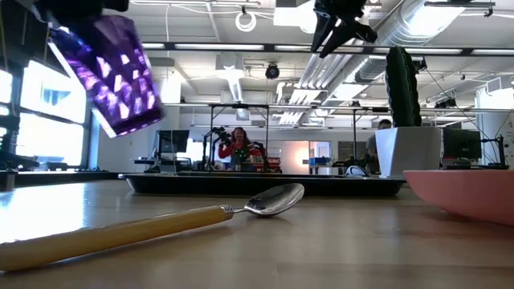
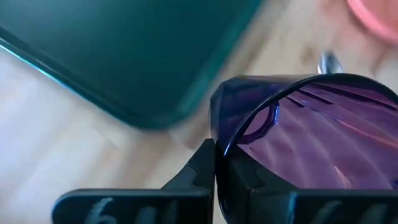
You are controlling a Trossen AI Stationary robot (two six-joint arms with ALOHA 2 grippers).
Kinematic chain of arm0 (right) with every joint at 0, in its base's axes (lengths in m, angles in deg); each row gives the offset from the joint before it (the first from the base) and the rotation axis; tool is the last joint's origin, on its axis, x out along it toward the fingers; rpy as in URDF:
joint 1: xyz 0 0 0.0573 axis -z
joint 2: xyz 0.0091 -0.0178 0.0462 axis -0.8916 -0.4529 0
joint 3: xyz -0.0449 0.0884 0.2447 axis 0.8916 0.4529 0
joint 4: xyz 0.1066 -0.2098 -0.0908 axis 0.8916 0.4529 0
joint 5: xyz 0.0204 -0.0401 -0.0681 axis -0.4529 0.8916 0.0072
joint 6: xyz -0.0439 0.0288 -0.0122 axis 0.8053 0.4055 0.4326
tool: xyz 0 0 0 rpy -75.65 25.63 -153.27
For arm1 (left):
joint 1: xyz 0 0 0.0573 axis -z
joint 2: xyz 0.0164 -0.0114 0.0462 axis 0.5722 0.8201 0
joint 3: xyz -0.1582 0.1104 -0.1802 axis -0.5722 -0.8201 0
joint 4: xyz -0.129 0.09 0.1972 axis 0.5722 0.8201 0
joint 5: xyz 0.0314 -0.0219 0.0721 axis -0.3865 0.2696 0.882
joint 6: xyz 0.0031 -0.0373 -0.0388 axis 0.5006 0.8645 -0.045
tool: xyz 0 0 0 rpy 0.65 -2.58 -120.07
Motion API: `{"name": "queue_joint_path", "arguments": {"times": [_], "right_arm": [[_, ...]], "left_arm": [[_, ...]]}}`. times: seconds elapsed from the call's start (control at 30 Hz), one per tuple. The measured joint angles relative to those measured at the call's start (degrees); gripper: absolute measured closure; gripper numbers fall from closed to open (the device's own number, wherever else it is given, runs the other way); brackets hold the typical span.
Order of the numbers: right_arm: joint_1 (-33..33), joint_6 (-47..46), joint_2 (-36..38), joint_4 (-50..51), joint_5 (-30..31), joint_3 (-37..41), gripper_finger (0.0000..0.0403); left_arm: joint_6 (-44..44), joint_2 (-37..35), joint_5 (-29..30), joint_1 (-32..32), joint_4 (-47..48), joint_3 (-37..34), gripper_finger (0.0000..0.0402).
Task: Pick and place plate/cup/fork/spoon on tray
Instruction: Put the purple cup on the top left of the black tray
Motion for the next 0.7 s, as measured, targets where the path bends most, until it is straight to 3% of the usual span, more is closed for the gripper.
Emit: {"name": "queue_joint_path", "arguments": {"times": [0.33,0.7], "right_arm": [[0.17,3.09,0.0,-0.27,3.82,0.0,0.03],[0.17,4.04,0.0,-0.28,5.48,0.0,0.03]], "left_arm": [[-17.77,-5.93,2.18,-22.28,-4.23,0.0,0.04],[-37.16,-1.27,-3.98,-46.66,-12.3,4.76,0.04]]}}
